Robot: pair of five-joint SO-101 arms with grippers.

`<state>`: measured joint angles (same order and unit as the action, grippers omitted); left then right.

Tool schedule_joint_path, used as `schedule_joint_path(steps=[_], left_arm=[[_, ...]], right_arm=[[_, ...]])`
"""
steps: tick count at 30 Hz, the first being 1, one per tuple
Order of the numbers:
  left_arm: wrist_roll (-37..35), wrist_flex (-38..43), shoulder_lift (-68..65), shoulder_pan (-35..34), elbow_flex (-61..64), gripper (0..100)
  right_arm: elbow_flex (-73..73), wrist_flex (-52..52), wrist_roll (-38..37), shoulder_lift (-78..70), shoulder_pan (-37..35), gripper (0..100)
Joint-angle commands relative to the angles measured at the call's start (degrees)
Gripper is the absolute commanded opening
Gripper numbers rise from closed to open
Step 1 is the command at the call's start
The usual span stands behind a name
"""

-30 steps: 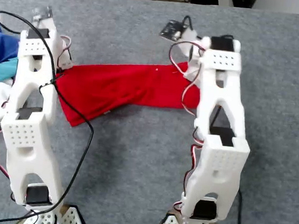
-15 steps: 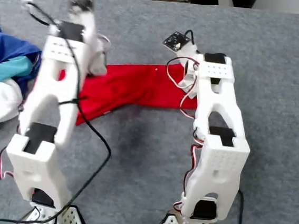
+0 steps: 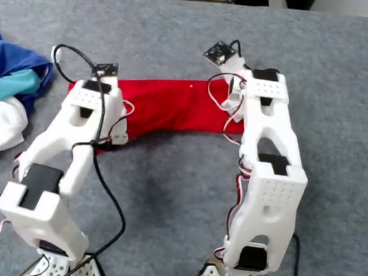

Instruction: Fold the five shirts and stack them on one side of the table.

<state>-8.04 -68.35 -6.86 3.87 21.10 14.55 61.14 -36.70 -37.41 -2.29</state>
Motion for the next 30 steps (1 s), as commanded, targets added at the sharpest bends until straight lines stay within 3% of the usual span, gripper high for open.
schedule_joint_path(steps=[1, 11, 20, 30], left_arm=[[2.3, 1.5, 3.9, -2.4, 2.4, 2], [10.0, 10.0, 4.6, -6.2, 14.4, 2], [16.2, 11.1, 8.7, -6.9, 18.0, 2], [17.4, 8.8, 11.9, -6.6, 17.7, 2]], right_arm=[[7.3, 5.0, 0.3, -2.5, 1.0, 0.6], [12.7, 10.0, -1.1, -4.7, 3.1, 0.5], [10.3, 10.1, -1.1, 1.1, 3.0, 0.5], [-1.0, 6.2, -1.1, 15.0, 0.5, 0.5]])
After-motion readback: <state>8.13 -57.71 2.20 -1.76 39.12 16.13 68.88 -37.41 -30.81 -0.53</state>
